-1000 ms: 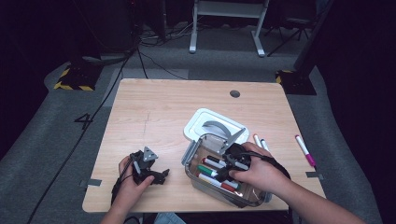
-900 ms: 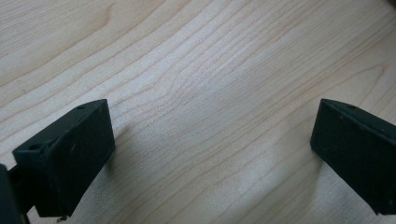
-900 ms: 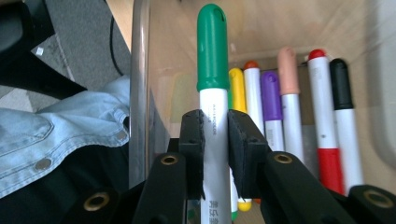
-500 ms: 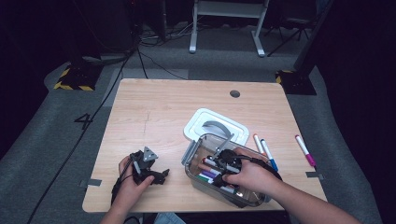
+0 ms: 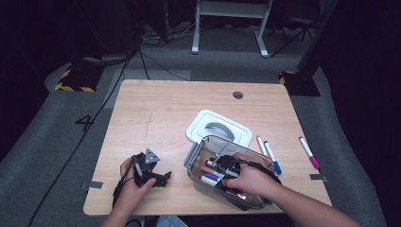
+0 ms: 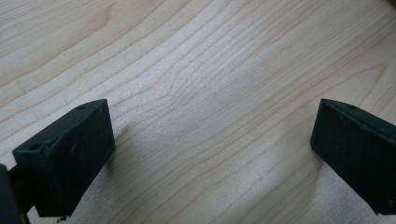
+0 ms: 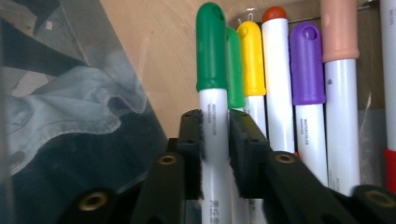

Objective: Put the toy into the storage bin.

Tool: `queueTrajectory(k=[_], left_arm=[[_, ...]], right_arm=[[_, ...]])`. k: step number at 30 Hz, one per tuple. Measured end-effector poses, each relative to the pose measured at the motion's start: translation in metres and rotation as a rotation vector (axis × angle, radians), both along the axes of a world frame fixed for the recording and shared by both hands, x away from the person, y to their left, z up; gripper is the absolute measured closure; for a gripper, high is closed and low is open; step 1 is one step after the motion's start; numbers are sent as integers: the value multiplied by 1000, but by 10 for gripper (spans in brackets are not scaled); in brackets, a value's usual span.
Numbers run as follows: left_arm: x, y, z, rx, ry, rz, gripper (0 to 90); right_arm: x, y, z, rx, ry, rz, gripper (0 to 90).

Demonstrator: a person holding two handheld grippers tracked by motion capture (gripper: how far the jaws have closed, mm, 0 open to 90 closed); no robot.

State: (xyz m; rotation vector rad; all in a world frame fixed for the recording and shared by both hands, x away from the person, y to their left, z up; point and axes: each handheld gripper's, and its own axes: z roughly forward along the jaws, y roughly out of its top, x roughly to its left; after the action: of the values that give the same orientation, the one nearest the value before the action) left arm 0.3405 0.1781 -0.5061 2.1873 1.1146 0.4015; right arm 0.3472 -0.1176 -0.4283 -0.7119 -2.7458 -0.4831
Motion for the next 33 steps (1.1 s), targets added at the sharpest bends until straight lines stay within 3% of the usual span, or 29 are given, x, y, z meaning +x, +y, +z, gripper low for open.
queueTrajectory(k=[1, 3, 4, 7, 8, 9, 14, 20, 24, 26, 33], left_arm=[[0, 0, 0, -1, 0, 0, 1], [0, 0, 0, 0, 0, 0, 1], [0, 0, 0, 0, 0, 0, 2], [0, 0, 0, 0, 0, 0, 1], [0, 0, 0, 0, 0, 0, 1], [0, 0, 0, 0, 0, 0, 1], [0, 0, 0, 0, 0, 0, 2], [0, 0, 0, 0, 0, 0, 1], [0, 0, 0, -1, 0, 0, 1], [0, 0, 0, -1, 0, 0, 1], [0, 0, 0, 0, 0, 1, 1]], right_arm=[[0, 0, 1, 24, -31, -18, 594], [3, -3, 6, 55, -79, -34, 586], [6, -8, 16, 99, -122, -44, 563], [9, -13, 27, 139, -152, -73, 560], [11, -19, 36, 165, -191, -86, 547], [11, -19, 36, 165, -191, -86, 547], [17, -36, 59, 207, -287, -130, 525], [31, -67, 85, 238, -376, -237, 498], [39, -81, 89, 238, -398, -281, 488], [47, -94, 91, 234, -413, -332, 482], [64, -120, 88, 224, -419, -426, 462]])
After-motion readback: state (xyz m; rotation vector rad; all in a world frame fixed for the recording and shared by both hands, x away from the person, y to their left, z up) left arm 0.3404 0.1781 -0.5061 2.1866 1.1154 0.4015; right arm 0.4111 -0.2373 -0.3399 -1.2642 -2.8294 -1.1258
